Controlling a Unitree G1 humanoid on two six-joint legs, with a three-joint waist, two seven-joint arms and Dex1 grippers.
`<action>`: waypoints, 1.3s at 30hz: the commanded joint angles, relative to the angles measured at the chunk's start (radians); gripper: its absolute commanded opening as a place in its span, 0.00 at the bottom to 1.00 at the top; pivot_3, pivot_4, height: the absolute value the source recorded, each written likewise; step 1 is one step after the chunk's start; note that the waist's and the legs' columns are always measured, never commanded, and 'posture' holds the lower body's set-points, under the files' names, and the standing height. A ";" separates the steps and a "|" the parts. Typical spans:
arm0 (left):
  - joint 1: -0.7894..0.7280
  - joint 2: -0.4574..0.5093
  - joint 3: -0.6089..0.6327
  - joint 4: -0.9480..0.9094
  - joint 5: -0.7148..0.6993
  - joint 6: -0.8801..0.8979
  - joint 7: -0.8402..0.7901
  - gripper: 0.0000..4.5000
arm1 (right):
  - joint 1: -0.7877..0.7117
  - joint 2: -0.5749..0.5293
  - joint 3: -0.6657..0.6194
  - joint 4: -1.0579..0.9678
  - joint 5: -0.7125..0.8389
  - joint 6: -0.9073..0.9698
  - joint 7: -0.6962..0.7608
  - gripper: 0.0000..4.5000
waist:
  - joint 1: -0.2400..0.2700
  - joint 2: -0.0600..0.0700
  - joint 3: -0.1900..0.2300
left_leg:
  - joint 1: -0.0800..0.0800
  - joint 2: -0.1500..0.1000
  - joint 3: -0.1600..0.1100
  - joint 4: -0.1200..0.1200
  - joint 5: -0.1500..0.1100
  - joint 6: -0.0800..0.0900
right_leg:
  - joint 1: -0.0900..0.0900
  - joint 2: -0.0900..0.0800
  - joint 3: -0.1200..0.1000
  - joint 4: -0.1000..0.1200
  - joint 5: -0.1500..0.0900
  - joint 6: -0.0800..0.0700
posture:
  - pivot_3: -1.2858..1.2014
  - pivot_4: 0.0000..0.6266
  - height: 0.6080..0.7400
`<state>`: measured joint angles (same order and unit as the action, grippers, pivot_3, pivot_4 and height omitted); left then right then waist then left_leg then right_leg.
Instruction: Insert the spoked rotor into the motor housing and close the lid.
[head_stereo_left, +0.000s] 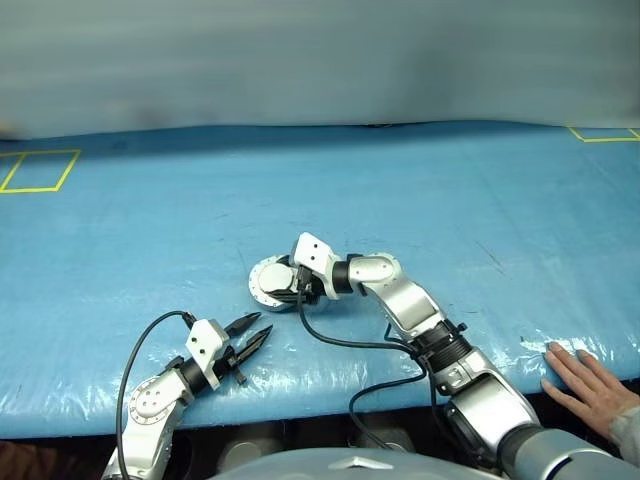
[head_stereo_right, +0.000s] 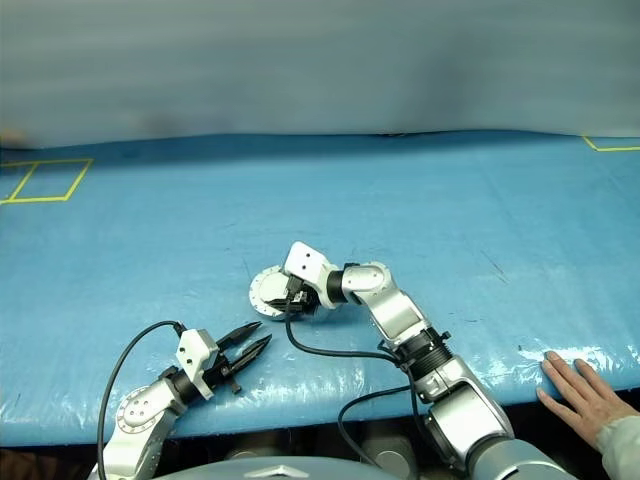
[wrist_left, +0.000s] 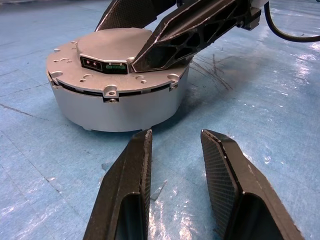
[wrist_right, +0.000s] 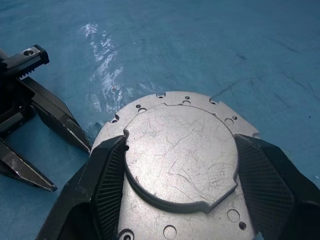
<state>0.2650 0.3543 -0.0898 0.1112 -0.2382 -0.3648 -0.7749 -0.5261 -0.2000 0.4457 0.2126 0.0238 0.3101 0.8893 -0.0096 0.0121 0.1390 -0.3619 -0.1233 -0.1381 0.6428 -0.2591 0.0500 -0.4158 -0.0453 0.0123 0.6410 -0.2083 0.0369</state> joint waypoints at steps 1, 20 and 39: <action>0.005 -0.003 -0.010 0.005 0.010 0.004 0.000 0.36 | 0.009 -0.008 0.029 -0.012 -0.027 -0.003 0.006 0.67 | 0.000 0.000 0.000 | 0.000 0.000 0.000 0.000 0.000 0.000 | 0.000 0.000 0.000 0.000 0.000 0.000 | 0.52 0.24 1.00; 0.005 -0.003 -0.004 0.019 0.009 -0.007 -0.002 0.36 | -0.002 -0.023 0.067 0.040 -0.068 0.055 0.028 0.67 | 0.000 0.000 0.000 | 0.001 0.001 0.000 0.000 0.000 0.000 | 0.001 0.000 0.000 0.000 -0.002 -0.002 | 0.52 0.24 1.00; 0.018 -0.014 0.045 0.023 -0.015 -0.045 0.030 0.36 | -0.020 -0.043 0.117 0.096 -0.126 0.124 -0.005 0.67 | 0.000 0.001 -0.001 | 0.003 0.001 0.000 -0.002 0.000 0.000 | 0.002 0.000 0.000 0.000 -0.005 -0.006 | 0.52 0.24 1.00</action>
<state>0.2753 0.3360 -0.0776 0.1293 -0.2457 -0.4006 -0.7611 -0.5824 -0.2085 0.5110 0.2149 -0.0331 0.3743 0.8902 -0.0100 0.0131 0.1382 -0.3592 -0.1220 -0.1383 0.6403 -0.2593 0.0495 -0.4143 -0.0453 0.0121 0.6408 -0.2129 0.0306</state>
